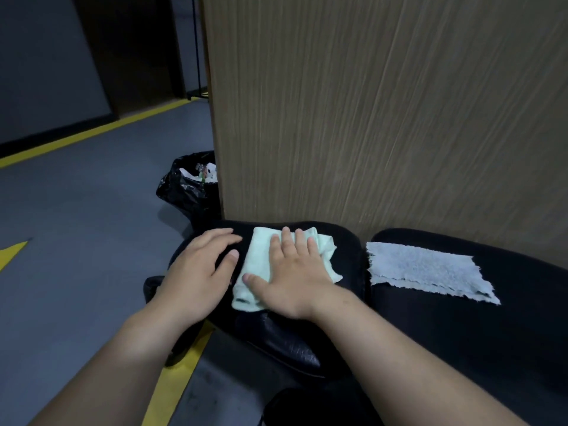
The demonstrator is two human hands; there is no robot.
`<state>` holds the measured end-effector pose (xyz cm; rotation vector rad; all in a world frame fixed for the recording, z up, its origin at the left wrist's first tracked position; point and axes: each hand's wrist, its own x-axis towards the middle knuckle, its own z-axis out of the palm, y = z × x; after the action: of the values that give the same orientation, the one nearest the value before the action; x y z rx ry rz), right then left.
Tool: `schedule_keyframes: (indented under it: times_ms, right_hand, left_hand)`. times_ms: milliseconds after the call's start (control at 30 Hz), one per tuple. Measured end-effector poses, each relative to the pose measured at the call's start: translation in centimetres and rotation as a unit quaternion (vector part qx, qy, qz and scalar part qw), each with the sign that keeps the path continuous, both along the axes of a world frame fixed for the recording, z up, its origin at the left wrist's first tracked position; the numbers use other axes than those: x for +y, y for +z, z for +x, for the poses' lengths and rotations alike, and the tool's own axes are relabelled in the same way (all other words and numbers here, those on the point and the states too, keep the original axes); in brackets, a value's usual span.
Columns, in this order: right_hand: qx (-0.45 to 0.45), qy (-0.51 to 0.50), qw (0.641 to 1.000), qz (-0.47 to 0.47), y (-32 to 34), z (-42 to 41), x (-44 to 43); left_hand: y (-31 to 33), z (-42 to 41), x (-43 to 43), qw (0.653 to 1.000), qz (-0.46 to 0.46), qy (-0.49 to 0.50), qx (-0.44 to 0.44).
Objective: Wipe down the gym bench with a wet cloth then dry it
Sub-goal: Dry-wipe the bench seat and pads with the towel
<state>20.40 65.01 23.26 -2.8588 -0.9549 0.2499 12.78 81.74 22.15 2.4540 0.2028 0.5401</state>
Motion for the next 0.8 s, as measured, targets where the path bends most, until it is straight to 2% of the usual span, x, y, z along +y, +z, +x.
schedule_keyframes:
  times_ms: [67,200,300,367,433,500,633,800]
  right_hand:
    - [0.017,-0.004,1.000,0.010,0.0,-0.9,0.8]
    - [0.115,0.048,0.992,0.032,2.4,1.2,-1.4]
    - [0.131,0.106,0.985,0.040,3.7,3.4,-4.7]
    - [0.101,0.103,0.988,0.048,3.4,4.0,-5.7]
    - [0.066,0.090,0.993,0.048,2.9,4.0,-5.7]
    - [0.023,0.069,0.997,0.021,2.4,3.3,-5.4]
    - [-0.128,0.057,0.989,-0.047,3.6,0.5,-5.8]
    - [-0.128,0.050,0.991,0.007,4.0,-0.9,-6.5]
  left_hand:
    - [0.0,0.0,-0.6,0.999,-0.005,-0.045,-0.020]
    - [-0.2,0.0,-1.9,0.995,0.005,-0.094,0.025]
    - [0.4,0.2,-2.7,0.994,0.084,-0.072,0.016]
    - [1.2,0.4,-4.0,0.985,0.155,-0.078,-0.013]
    - [1.7,0.6,-5.4,0.977,0.195,-0.080,0.016]
    - [1.9,0.7,-6.5,0.976,0.201,-0.050,0.061]
    - [2.3,1.7,-7.0,0.976,0.176,0.025,0.128]
    - [1.0,2.2,-5.8,0.957,0.206,-0.035,0.200]
